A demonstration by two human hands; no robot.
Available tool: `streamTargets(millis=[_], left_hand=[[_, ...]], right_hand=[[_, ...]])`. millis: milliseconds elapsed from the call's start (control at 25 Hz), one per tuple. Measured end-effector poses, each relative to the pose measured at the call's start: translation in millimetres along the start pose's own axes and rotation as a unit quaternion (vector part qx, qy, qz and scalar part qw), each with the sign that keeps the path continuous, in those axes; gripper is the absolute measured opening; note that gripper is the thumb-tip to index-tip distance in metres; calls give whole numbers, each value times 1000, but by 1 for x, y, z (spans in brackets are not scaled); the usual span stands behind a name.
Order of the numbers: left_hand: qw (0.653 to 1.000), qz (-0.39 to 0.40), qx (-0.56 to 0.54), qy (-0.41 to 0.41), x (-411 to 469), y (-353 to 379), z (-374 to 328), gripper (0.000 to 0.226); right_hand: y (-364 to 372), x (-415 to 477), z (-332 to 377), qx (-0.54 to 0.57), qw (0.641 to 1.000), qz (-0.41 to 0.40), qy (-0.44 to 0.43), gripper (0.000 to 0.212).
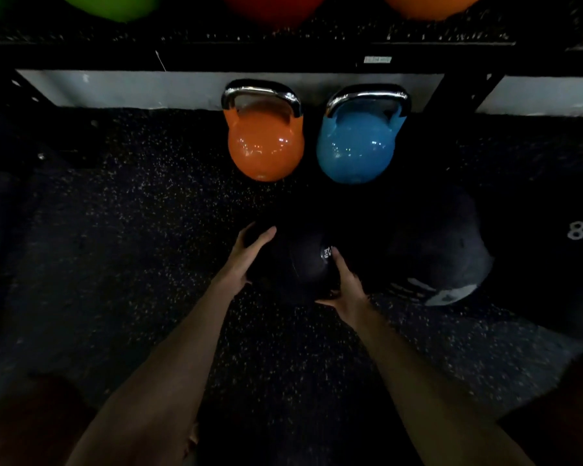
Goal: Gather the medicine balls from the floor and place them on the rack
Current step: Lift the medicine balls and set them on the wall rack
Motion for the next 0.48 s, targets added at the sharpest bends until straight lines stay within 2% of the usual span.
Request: streamTargets(millis=[80, 160, 320, 400, 480], left_hand=[[999, -16, -32, 12, -9, -2, 4, 91], [998, -21, -57, 17, -32, -6, 2, 86], [995, -36, -89, 28, -120, -22, -33, 89], [994, -35, -94, 41, -177, -36, -72, 87], [994, -39, -91, 51, -246, -53, -124, 83]], right_hand=[[0, -11, 2, 10, 1000, -7, -27, 97], [7, -33, 11, -15, 999, -2, -52, 84], [37, -123, 50, -55, 995, 0, -82, 64], [58, -180, 79, -69, 992, 0, -101, 64], [88, -253, 115, -95, 988, 3, -120, 74]])
Point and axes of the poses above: each hand's wrist, its own x-axis towards the middle knuckle, its own y-axis out of the palm, z = x × y, the point moved 4 cm from there along x, towards the middle knuckle, and after that the axes turned 9 degrees about x, right-handed, at the moved point
